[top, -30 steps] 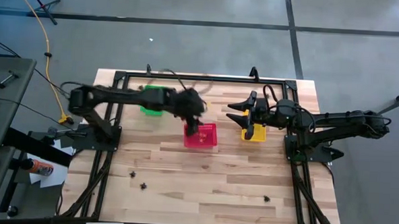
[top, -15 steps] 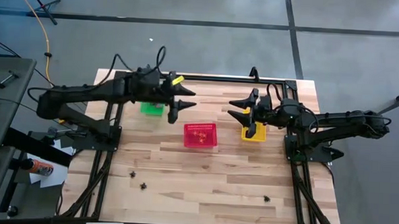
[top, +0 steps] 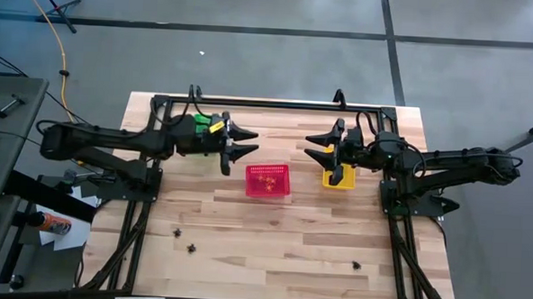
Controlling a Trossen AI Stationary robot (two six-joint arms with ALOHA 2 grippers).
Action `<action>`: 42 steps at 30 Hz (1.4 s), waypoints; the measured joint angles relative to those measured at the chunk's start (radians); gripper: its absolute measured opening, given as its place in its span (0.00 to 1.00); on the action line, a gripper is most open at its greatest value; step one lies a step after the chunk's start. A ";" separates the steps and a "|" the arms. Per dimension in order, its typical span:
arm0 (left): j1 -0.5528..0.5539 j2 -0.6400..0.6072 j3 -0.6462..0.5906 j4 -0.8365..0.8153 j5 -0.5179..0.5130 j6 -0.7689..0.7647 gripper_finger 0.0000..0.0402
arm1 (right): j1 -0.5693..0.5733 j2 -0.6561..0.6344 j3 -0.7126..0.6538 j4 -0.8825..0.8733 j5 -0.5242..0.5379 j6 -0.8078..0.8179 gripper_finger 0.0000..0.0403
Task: Sort Halloween decoration
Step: Put the orange spider toy into the red bin
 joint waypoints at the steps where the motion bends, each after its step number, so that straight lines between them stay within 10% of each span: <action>1: 0.000 -0.005 0.000 -0.002 -0.007 0.003 0.43 | 0.000 0.000 0.000 0.000 0.000 0.000 0.44; 14: 0.002 -0.014 0.003 -0.044 -0.054 -0.051 0.43 | 0.000 0.000 0.000 -0.001 0.002 -0.035 0.44; 22: 0.165 -0.085 0.225 -1.010 -0.441 -0.143 0.36 | -0.001 0.000 0.000 -0.008 0.084 -0.034 0.44; 27: 0.384 -0.102 0.210 -1.330 -0.639 -0.453 0.33 | -0.001 0.000 0.000 -0.008 0.161 -0.034 0.44; 42: 0.769 -0.098 -0.124 -0.933 -0.450 -0.904 0.32 | -0.001 0.000 0.000 -0.014 0.349 0.105 0.44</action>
